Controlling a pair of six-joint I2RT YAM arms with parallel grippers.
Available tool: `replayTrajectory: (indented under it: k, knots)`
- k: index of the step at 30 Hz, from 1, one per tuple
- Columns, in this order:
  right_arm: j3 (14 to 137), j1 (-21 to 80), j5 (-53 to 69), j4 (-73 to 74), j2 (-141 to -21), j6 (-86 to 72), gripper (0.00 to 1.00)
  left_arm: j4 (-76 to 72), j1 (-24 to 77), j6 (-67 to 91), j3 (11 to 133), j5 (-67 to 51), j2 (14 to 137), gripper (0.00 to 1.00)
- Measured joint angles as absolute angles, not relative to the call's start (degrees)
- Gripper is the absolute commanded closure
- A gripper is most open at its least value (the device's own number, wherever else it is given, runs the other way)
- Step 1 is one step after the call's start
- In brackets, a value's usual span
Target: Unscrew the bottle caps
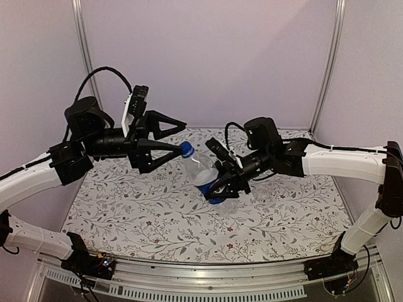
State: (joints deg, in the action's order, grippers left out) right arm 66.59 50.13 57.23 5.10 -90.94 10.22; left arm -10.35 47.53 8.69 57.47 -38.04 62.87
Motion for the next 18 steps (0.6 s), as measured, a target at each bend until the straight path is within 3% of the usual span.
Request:
replayTrajectory:
  k: [8,18]
  knots:
    - [67.2,50.3,61.9,4.8,-90.9,10.0,0.53,-12.9,47.2,8.1,58.7,-44.7,67.7,0.2]
    - [67.2,50.3,63.4,4.7,-90.9,9.9,0.52,-16.3,47.1,9.6,58.9,-49.0,70.2,0.36]
